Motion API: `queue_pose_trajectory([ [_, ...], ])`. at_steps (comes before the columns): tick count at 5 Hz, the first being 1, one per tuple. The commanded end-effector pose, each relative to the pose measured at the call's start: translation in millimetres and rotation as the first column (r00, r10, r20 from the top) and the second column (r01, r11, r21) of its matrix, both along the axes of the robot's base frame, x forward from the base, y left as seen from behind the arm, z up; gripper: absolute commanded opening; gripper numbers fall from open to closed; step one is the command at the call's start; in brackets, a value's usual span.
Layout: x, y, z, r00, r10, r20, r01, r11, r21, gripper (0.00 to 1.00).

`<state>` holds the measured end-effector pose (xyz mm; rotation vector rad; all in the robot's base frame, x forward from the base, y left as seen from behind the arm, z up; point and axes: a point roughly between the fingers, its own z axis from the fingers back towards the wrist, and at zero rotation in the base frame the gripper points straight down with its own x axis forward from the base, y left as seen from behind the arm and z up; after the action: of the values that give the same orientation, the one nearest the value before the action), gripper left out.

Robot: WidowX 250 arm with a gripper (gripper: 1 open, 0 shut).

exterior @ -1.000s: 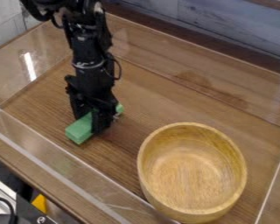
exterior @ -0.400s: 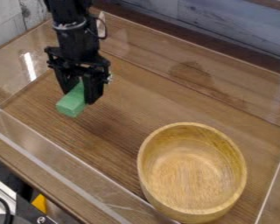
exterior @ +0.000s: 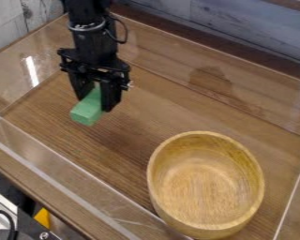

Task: Put the green block in the brown bowl

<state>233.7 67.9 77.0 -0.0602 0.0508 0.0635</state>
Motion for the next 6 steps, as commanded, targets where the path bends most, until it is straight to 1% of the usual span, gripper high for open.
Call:
queue_pose_trajectory([
  [1,-7.6,3.1,1.3,0.999,0.043,0.027,-0.043,0.999,0.023,0.00],
  [2,-14.0,-26.1,13.4,0.998,0.062,0.022,-0.062,0.998,-0.013,0.00],
  [3,-21.7,-75.7,18.8,0.999,0.048,0.007,-0.048,0.997,-0.061,0.00],
  [4,-30.6,-125.8,33.7,0.999,-0.038,-0.003,0.037,0.996,-0.084,0.00],
  [5,-41.2,-176.4,42.3,0.992,-0.123,-0.008,0.122,0.988,-0.091,0.00],
  [6,-52.2,-188.3,42.8,0.992,-0.124,-0.005,0.122,0.987,-0.106,0.00],
])
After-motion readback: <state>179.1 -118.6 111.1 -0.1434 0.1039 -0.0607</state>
